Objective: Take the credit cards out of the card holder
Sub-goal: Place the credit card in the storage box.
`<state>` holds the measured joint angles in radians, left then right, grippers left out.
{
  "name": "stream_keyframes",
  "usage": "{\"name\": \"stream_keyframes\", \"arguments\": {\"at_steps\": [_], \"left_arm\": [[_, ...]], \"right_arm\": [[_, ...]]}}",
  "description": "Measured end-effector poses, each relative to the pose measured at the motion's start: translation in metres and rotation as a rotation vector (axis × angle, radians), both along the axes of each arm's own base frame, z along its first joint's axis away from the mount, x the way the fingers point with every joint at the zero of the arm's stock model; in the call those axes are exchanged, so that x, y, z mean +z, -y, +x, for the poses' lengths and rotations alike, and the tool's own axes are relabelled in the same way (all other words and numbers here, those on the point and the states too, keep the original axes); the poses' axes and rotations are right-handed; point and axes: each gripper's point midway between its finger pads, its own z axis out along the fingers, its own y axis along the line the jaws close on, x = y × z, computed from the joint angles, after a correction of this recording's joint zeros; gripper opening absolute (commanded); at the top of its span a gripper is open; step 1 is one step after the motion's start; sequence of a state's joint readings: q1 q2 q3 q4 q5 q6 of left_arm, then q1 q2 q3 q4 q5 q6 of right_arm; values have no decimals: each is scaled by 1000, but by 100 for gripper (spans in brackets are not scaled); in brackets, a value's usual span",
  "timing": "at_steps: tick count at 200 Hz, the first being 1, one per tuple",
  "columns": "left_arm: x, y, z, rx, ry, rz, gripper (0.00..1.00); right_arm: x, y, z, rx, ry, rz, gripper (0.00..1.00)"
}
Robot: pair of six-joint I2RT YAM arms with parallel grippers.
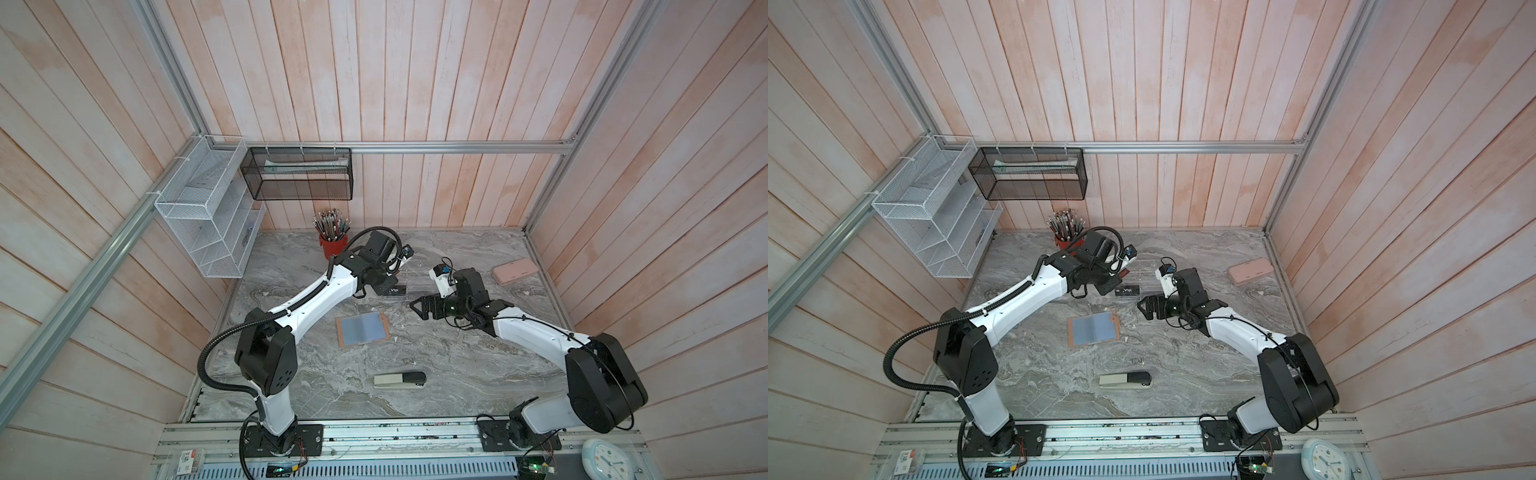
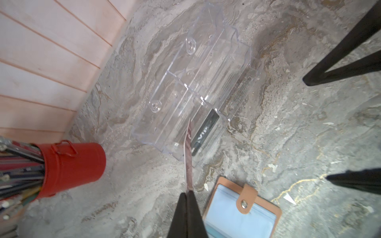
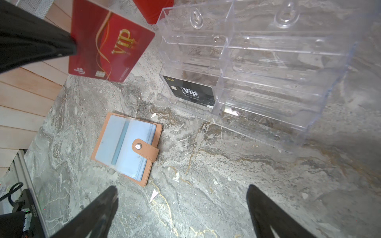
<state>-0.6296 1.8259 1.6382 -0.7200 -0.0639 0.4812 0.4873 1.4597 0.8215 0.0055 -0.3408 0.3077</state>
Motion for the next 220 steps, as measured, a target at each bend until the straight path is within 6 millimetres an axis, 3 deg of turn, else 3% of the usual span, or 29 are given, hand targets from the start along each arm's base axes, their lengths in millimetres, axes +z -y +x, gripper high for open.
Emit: {"name": "stream_keyframes", "arguments": {"at_steps": [63,109,146,178,220], "left_arm": [[-3,6,16,-147,69,111,0],[-4,-3,27,-221,113,179,0],[-13,1,38,-270,134,214,0],[-24,7,36,-318,125,235,0],[-22,12,35,-359,145,247,0]], "right_arm": [[-4,38,8,-140,-33,15,98],[-4,38,8,-147,-39,22,98],[-6,39,12,-161,-46,32,98],[-9,39,14,-166,-52,36,98],[-14,39,16,-167,-61,42,98]]}}
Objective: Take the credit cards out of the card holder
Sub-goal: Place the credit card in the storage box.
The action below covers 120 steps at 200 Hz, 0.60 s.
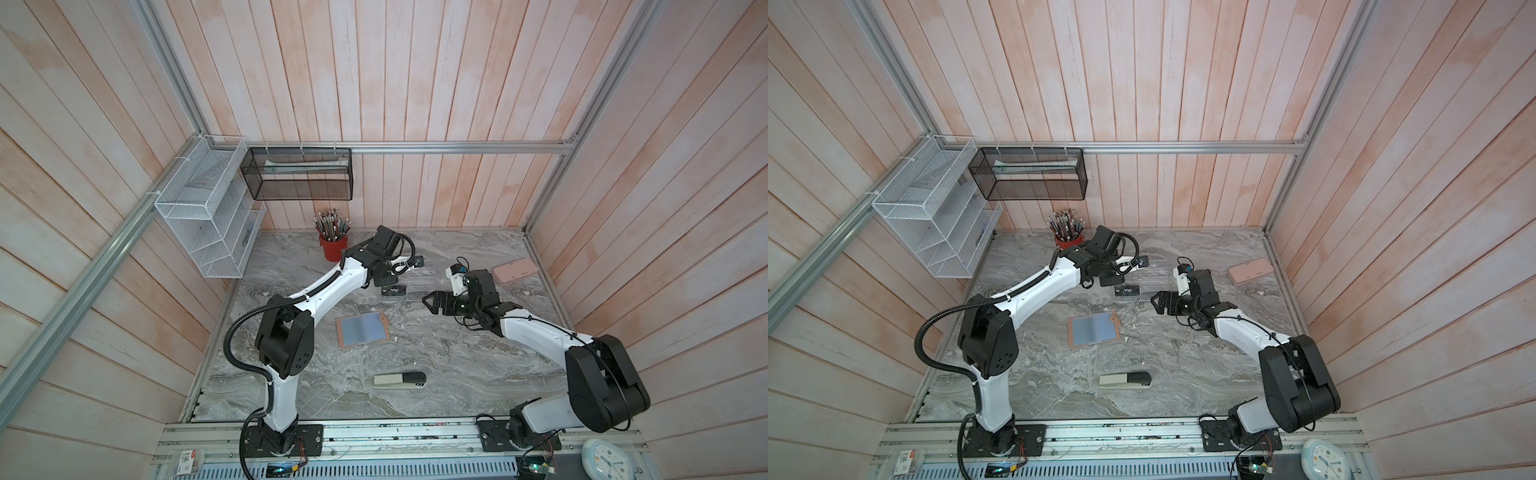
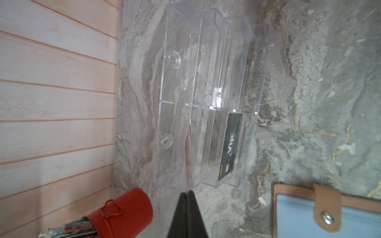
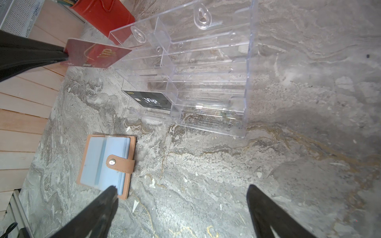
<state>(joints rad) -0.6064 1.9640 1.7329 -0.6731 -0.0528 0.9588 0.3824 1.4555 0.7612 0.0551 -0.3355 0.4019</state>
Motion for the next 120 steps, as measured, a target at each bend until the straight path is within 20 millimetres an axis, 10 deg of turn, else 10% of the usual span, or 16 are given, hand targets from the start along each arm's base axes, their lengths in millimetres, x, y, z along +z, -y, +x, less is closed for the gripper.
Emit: {"name": "stream_keyframes", "arguments": {"at_steps": [120], "left_arm": [[-7,14,8,-96,23,40,0]], "right_arm": [[-6,2,-2,-11,-11,14,98]]}}
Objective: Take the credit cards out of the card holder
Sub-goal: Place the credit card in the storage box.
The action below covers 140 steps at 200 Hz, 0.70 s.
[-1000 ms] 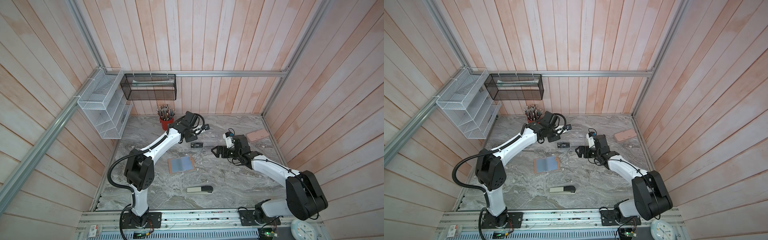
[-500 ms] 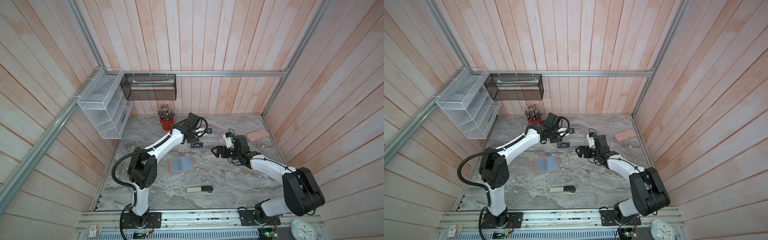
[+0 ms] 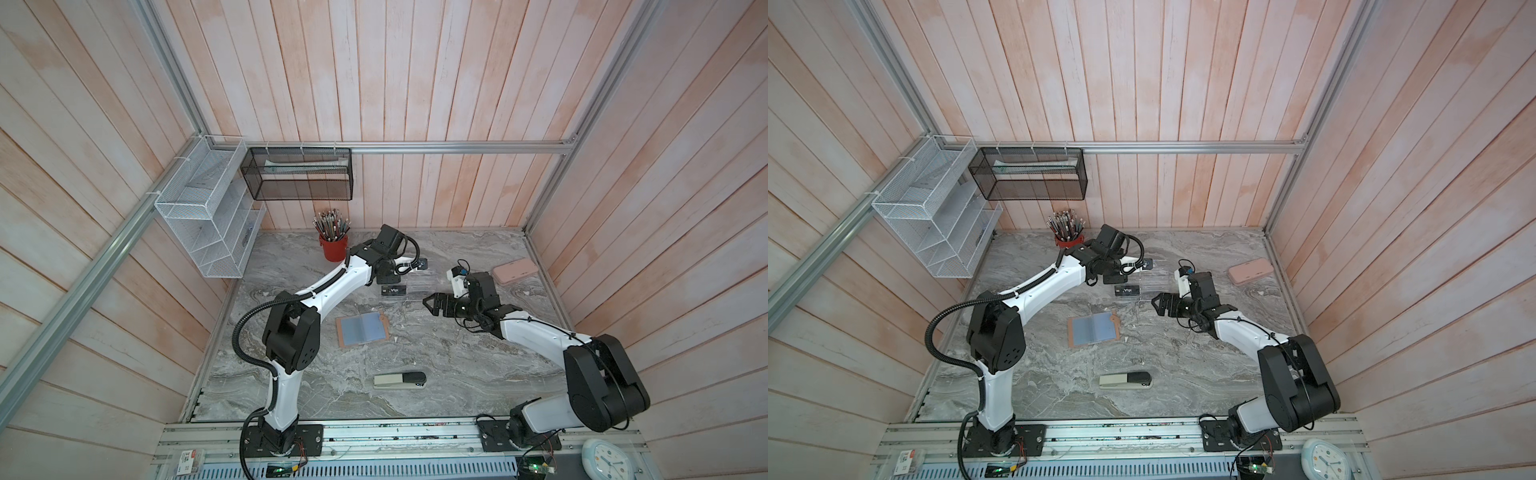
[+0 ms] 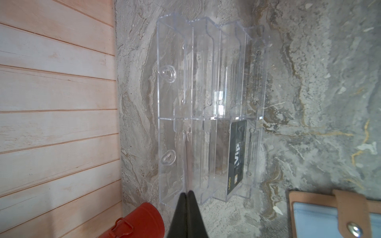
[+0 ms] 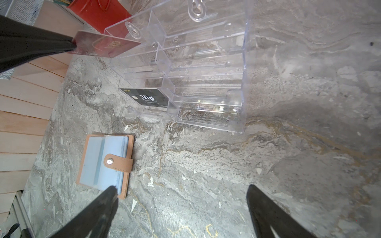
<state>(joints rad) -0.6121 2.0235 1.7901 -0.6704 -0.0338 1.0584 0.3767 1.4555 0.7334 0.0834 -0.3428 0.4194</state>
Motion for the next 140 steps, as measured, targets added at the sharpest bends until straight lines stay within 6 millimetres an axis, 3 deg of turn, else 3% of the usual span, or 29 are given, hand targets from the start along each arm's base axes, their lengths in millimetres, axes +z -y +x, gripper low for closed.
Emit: {"name": "stream_keyframes", "arguments": {"at_steps": [65,140], "left_arm": [[-2,0,0,-17,4,13,0],[-22,-10,-5,-21,-29,49,0]], "right_arm": [[2,-1,1,2,5,11,98],[5,-4,1,10,13,30,98]]}}
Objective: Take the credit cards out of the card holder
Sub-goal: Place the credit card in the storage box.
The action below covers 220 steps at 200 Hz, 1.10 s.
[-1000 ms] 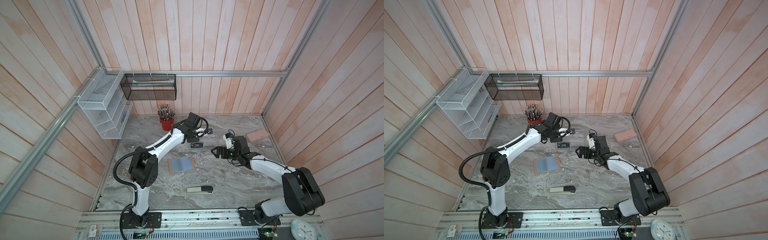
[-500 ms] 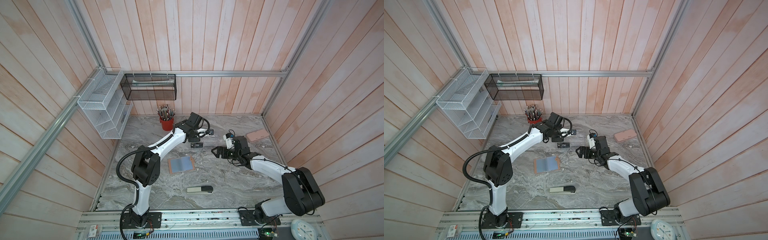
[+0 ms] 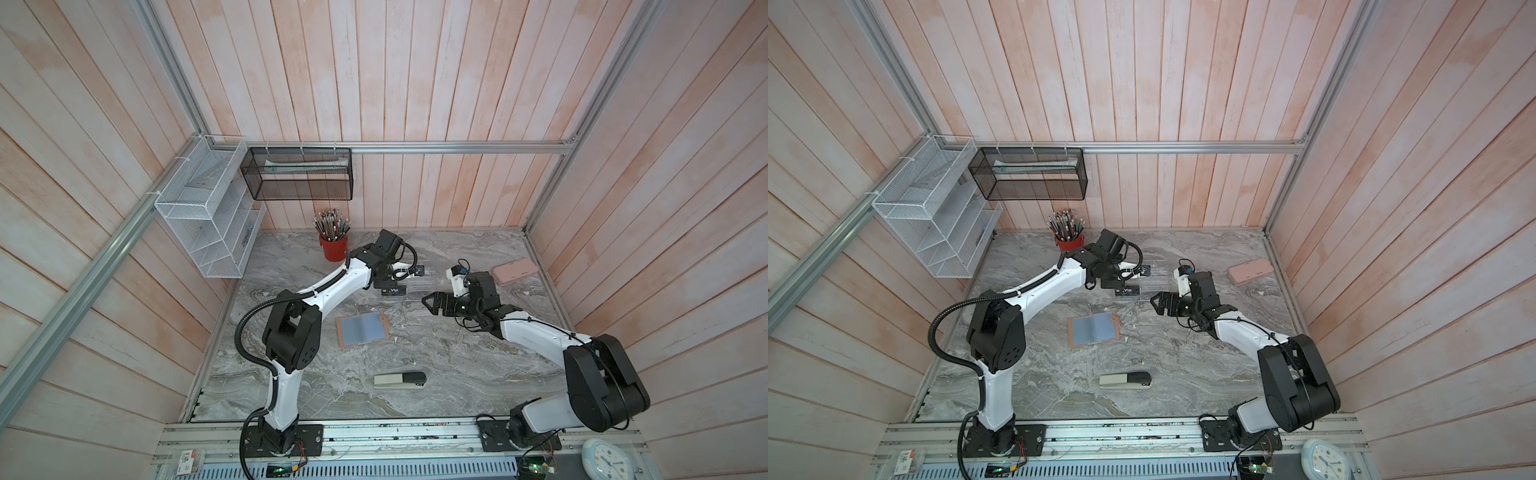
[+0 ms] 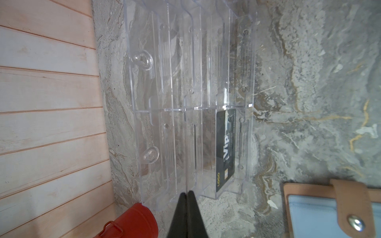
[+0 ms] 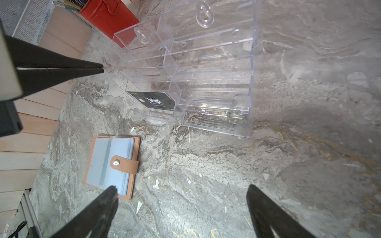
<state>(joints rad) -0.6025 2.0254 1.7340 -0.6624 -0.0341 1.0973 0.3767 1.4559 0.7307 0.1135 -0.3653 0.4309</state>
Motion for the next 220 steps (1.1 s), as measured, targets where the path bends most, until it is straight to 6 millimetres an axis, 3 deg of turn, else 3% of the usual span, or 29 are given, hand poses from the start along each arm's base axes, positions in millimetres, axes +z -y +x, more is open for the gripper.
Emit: {"name": "stream_keyframes", "arguments": {"at_steps": [57,115,220], "left_arm": [[0,0,1,-1,4,-1,0],[-17,1,5,-8,-9,21,0],[-14,-2,13,9,13,30,0]], "right_arm": [[-4,1,-2,-5,-12,5,98],[-3,0,-2,-4,-6,8,98],[-7,-2,-5,12,-20,20,98]]}}
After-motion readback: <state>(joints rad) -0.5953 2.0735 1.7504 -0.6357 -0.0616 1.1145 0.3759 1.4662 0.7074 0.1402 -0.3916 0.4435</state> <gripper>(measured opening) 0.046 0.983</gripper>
